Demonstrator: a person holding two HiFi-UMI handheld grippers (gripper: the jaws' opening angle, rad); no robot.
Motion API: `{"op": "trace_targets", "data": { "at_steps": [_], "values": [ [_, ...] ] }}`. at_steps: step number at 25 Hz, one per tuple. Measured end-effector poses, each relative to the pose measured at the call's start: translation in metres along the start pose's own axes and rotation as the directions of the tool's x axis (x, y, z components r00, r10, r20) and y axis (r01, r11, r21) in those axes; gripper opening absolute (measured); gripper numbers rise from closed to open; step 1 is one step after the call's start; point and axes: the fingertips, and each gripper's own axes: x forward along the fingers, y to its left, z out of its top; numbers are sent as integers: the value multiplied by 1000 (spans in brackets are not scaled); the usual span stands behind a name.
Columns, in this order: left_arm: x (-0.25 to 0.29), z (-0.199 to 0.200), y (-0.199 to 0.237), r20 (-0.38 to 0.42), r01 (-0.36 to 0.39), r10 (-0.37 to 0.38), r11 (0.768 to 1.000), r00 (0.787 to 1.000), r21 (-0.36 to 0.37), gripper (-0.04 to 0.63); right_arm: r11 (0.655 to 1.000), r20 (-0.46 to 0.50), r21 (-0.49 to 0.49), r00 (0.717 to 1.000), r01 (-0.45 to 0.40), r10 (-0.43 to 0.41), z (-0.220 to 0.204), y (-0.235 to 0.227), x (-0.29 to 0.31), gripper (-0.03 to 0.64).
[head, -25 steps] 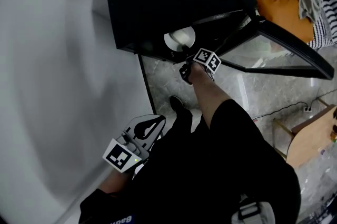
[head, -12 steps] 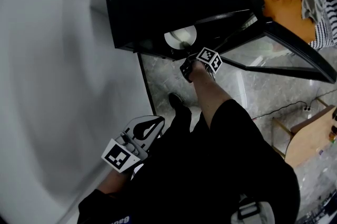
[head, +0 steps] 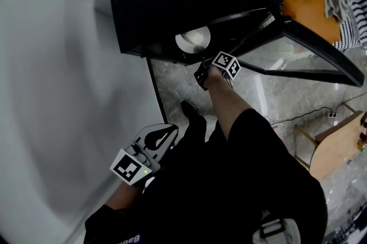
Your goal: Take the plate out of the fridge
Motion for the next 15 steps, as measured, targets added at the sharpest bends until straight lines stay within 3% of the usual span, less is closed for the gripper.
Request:
{"op": "trace_targets", "data": {
  "at_steps": [4, 15],
  "values": [
    [2, -4, -2, -6, 9, -9, 1000, 1000, -8, 5, 1000, -1, -26, 1000, 12, -12, 1, 10, -1, 60],
    [1, -3, -3, 15, 15, -14, 999, 1000, -45, 5, 1000, 9, 5, 1000, 17, -18, 5, 11, -11, 35]
  ]
}}
